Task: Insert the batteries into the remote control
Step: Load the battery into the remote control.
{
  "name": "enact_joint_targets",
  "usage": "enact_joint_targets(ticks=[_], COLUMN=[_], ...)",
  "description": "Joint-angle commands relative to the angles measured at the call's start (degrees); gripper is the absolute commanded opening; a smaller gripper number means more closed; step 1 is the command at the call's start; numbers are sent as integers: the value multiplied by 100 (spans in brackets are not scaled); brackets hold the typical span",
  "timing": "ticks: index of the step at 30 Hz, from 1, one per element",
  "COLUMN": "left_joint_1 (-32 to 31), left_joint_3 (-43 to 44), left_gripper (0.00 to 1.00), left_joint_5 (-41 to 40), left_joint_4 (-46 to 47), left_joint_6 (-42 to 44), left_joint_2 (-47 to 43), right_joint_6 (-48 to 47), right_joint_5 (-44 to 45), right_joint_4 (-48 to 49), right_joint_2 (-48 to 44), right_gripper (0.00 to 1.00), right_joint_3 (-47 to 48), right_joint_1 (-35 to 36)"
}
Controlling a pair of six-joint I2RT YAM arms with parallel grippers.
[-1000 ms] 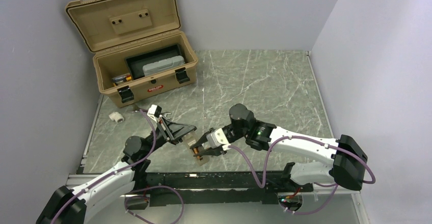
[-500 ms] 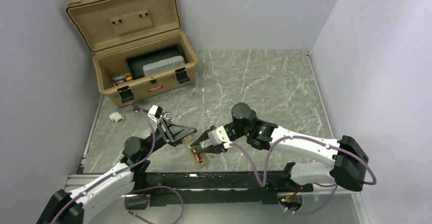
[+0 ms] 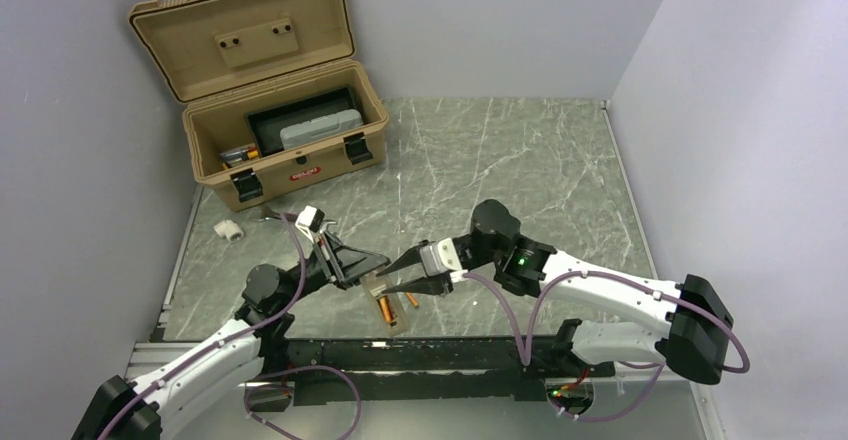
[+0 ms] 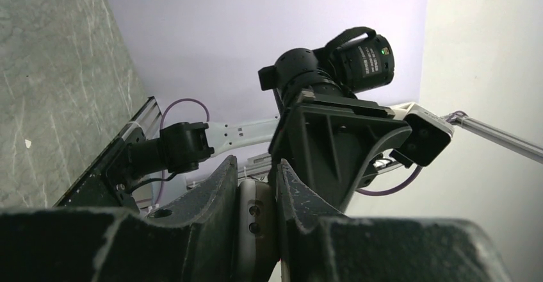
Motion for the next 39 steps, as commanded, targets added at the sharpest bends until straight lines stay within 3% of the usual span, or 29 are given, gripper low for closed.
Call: enact_joint_targets(ticks=[1, 5, 7, 11, 15, 18, 22, 26, 39], left_joint_1=[-22, -22, -22, -10, 18, 63, 74, 79, 83], left_joint_3=[34, 8, 10, 183, 378, 490, 484, 402, 436], left_gripper=[0, 0, 0, 0, 0, 0, 0, 0, 0], left_joint_5=[105, -38, -147, -407, -569, -505, -406, -369, -294], left_joint_4=[489, 334, 81, -843, -1362, -1368, -1240, -1238, -558], left_joint_6=[21, 125, 237, 661, 881, 948, 960, 1058, 1125], left_joint_2=[87, 48, -23, -241, -357, -283, -280, -376, -175], right_joint_6=[792, 1764, 2274, 2494, 3151, 4000, 4846, 5542, 6982], right_joint_5=[421, 1307, 1738, 2867, 4296, 4780, 4873, 4616, 2965], right_joint_4=[1004, 1003, 854, -409, -1541, -1946, -1875, -1709, -758], right_joint_2=[-377, -670, -860, -1258, -1237, -1120, -1166, -1160, -882], right_gripper=[35, 37, 33, 29, 16, 29, 51, 64, 77], right_joint_3=[-199, -330, -388, -207, 282, 417, 95, -81, -552], right_joint_1=[-27, -19, 6, 315, 638, 645, 632, 454, -322])
